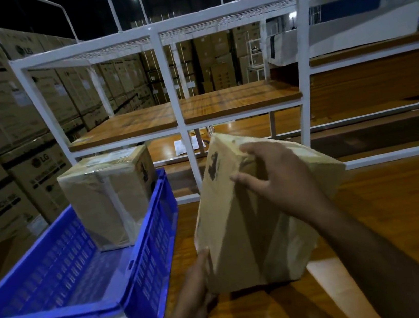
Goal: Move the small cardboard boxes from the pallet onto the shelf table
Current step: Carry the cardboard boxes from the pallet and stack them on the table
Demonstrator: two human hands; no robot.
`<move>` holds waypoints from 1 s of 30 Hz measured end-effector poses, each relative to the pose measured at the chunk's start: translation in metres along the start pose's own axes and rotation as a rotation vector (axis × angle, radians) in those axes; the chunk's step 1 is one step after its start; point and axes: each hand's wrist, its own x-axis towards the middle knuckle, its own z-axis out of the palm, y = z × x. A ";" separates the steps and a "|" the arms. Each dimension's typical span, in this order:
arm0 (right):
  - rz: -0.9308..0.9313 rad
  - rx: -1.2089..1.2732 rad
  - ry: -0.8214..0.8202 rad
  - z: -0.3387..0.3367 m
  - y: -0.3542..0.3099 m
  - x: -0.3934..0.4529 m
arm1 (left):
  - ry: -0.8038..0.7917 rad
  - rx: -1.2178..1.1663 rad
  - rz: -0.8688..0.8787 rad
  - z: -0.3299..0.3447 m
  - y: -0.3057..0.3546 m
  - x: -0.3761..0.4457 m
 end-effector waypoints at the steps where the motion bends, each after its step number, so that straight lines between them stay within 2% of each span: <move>1: -0.047 -0.048 -0.028 0.005 -0.006 -0.002 | -0.007 -0.016 -0.025 0.002 -0.004 0.000; 3: -0.125 -0.096 -0.069 0.017 -0.014 -0.008 | -0.008 -0.003 -0.038 0.002 -0.008 -0.001; 5: -0.188 -0.129 -0.095 0.030 -0.020 -0.014 | -0.038 0.024 0.020 0.001 -0.005 -0.004; 10: -0.285 -0.167 -0.168 0.057 -0.039 -0.026 | 0.059 0.139 0.541 0.003 0.029 -0.019; 15: -0.311 -0.218 -0.230 0.059 -0.040 -0.027 | 0.077 0.213 0.979 0.006 0.057 -0.039; 18: -0.248 -0.232 -0.221 0.045 -0.027 -0.021 | 0.119 0.503 1.242 0.005 0.068 -0.039; 22: -0.164 -0.269 -0.190 0.024 0.007 -0.013 | 0.138 0.677 1.369 0.003 0.076 -0.027; 25: -0.120 -0.223 -0.130 0.019 0.028 -0.015 | 0.149 0.678 1.455 0.003 0.075 -0.019; 30: -0.155 -0.180 -0.038 0.032 0.040 -0.015 | 0.232 0.604 1.516 0.010 0.073 -0.012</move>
